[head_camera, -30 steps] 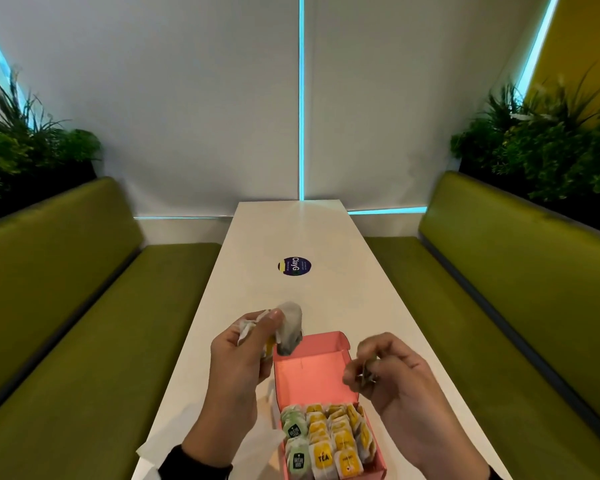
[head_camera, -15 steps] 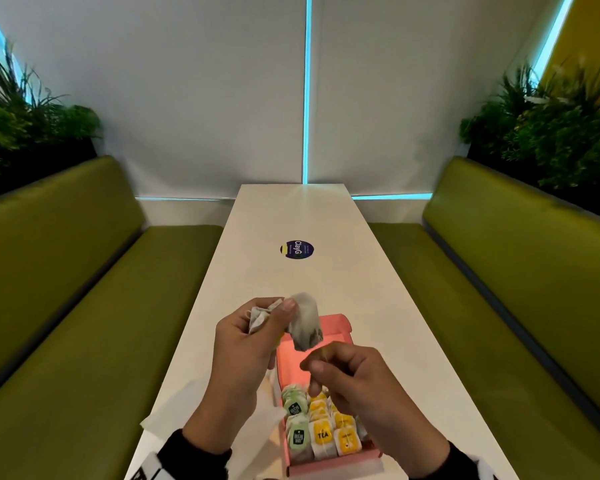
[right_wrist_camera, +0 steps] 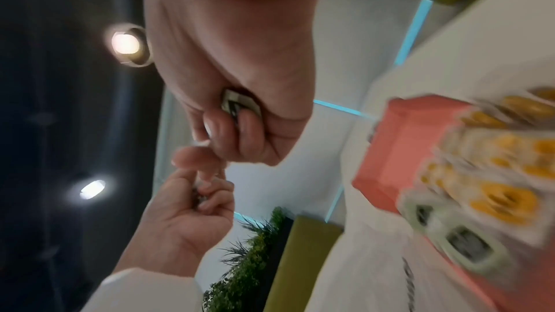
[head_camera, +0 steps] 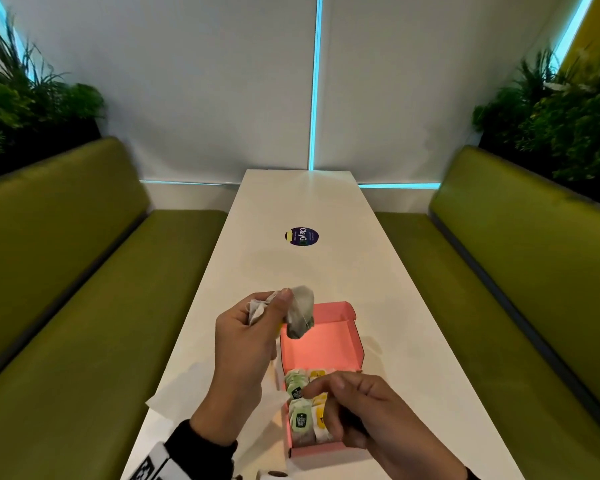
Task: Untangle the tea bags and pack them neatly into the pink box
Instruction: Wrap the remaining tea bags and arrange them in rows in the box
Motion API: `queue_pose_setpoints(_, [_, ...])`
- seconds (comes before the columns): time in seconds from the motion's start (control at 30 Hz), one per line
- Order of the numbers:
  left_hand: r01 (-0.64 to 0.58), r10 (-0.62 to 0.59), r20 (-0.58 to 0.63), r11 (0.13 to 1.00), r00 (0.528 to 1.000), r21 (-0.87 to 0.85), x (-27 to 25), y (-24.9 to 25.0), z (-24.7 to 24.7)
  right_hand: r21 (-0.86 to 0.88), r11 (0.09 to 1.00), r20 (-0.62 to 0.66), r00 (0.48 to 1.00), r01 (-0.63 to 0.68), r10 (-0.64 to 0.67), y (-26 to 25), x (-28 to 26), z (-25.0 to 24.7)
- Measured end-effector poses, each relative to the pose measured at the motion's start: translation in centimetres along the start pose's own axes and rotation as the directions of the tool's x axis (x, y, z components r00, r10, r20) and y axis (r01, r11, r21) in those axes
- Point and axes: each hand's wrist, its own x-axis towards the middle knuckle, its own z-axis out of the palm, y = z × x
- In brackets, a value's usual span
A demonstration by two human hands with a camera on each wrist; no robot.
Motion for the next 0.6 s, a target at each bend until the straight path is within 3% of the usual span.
queue_pose_setpoints(0.17, [0.093,-0.089,0.065,0.994,0.994,-0.057,-0.3,0.2,-0.1,-0.02,0.993,0.003,0.994,-0.114,0.114,1.0,1.2,-0.9])
queue_pose_setpoints(0.33, [0.159,-0.161,0.231,0.987,0.96,0.027,-0.5,-0.2,-0.4,-0.256,0.957,0.018,0.989,-0.139,0.149,-0.6,2.2,-1.5])
queue_pose_setpoints(0.5, [0.154,-0.209,0.35,0.972,0.913,0.179,-1.2,-0.4,-0.7,-0.595,0.803,0.045,0.997,-0.023,0.062,-4.2,3.1,-1.5])
queue_pose_setpoints(0.6, [0.157,-0.236,0.363,0.96,0.901,0.233,-1.6,-0.4,-0.5,-0.76,0.648,0.066,0.998,0.054,-0.006,-6.2,3.3,-1.5])
